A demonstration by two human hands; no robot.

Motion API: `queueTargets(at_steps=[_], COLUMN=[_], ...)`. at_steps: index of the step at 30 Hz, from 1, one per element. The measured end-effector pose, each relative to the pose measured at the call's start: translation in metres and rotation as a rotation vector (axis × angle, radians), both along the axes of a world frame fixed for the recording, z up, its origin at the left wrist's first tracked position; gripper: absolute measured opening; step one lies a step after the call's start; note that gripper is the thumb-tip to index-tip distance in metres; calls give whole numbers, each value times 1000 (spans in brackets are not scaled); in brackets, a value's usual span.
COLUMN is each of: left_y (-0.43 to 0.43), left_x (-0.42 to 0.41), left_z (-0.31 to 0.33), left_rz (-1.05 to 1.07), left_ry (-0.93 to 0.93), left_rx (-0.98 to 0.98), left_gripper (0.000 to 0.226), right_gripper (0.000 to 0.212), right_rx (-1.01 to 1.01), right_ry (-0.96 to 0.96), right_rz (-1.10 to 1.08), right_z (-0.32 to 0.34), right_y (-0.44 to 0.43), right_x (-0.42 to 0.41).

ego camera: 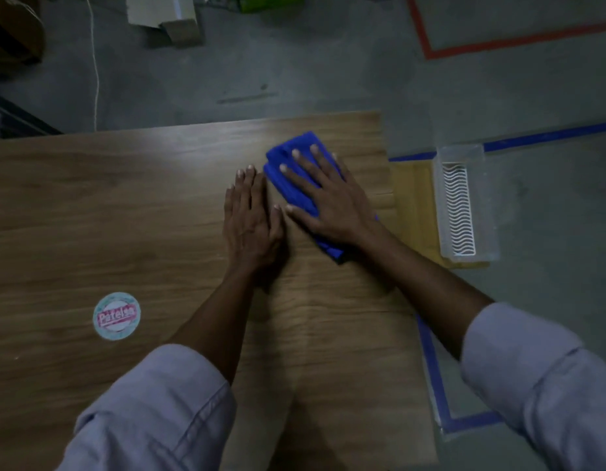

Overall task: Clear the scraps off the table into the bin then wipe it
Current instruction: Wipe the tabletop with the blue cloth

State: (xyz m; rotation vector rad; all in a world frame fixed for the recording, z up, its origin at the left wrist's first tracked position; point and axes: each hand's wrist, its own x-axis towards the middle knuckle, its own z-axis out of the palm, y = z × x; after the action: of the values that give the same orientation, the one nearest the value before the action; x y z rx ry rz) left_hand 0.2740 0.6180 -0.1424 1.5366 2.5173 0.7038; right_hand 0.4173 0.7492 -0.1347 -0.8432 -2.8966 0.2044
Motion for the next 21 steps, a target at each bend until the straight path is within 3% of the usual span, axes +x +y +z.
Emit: queueTargets(at_steps=[2,3,7,9,11,13,15,16,19,21], left_y=[0,1,-1,1,0,-2,-3,-3,-1,0], left_x=[1,2,2,2,1,1,0,1,2,1], left_z=[0,0,3,4,4,1,1,2,4,4], left_rz=[19,19,14,25,32,37,45,44,48,51], left_ry=[-8,2,19,8,-4,-23,-45,-46,-47,-51], left_rx=[7,1,-33,-29,-10,17,17,12,-24,-15], left_gripper=[63,63,64,65,65,67,68,67,66,66], right_gripper=[68,66,67,67,66,64,62,61,59,60], right_rx=[-10,-5,-65,-102,-83,-80,-73,-40,-17,-127], right_ry=[-28,-35,0,21,29,17,12,12,40,55], right_rz=[146,106,-440,-550,-406,-103,137,157,-251,-581], right_z=[2,1,12,16,12,4,1,1,5,9], right_y=[14,27,74,54,5,-41,-29,-10,52,64], right_x=[13,13,5,-12,-25,-22,-10,-5,6,7])
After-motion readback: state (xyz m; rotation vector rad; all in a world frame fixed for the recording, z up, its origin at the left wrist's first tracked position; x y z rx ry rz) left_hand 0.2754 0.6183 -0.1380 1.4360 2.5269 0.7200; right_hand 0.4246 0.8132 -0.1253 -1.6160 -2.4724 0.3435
